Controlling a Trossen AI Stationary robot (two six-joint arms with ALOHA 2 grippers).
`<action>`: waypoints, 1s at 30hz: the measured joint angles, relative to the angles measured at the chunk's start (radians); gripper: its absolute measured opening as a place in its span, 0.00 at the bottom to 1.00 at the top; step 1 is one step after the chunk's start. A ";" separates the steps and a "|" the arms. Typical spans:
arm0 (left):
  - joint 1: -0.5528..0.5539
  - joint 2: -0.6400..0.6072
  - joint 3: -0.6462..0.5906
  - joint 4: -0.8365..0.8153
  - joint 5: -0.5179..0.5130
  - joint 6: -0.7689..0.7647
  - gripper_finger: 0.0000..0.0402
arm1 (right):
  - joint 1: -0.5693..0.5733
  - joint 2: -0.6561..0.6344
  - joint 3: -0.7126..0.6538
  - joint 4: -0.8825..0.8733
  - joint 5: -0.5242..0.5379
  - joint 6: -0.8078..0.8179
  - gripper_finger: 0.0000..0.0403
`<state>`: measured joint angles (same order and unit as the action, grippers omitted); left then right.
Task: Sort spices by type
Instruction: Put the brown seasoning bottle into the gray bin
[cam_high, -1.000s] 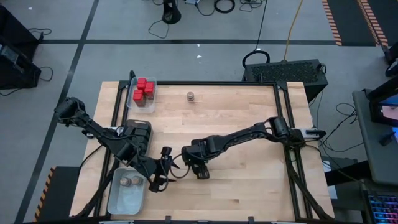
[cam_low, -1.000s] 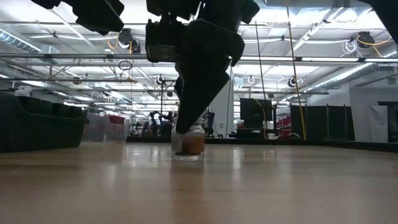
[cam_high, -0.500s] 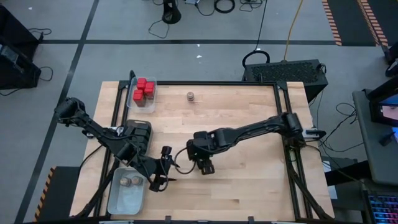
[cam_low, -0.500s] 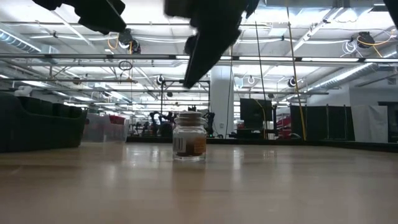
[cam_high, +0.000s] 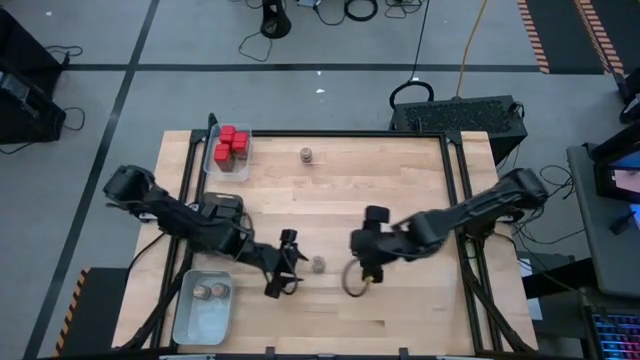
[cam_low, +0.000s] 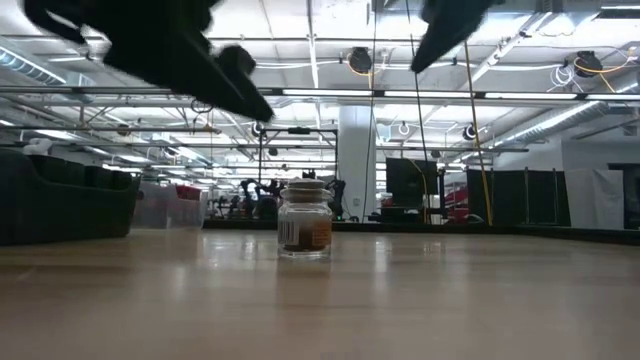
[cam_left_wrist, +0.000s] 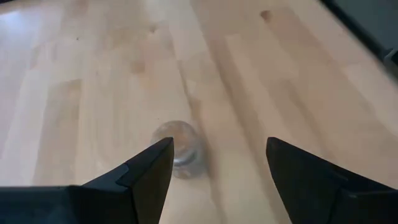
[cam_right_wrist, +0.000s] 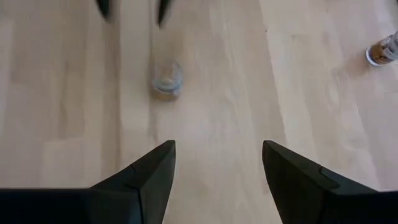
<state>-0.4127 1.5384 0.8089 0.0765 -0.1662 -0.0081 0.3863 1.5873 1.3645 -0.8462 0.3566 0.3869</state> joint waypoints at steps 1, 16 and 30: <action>0.013 0.016 0.000 0.017 0.002 0.019 0.65 | 0.016 -0.032 -0.044 0.042 0.015 0.026 0.55; 0.134 0.188 0.096 0.050 0.113 0.042 0.65 | 0.077 -0.178 -0.370 0.426 0.097 0.096 0.55; 0.161 0.236 0.107 0.053 0.123 0.045 0.65 | 0.076 -0.178 -0.377 0.425 0.096 0.081 0.55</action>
<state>-0.2520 1.7745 0.9161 0.1296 -0.0432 0.0371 0.4618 1.4097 0.9878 -0.4210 0.4528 0.4681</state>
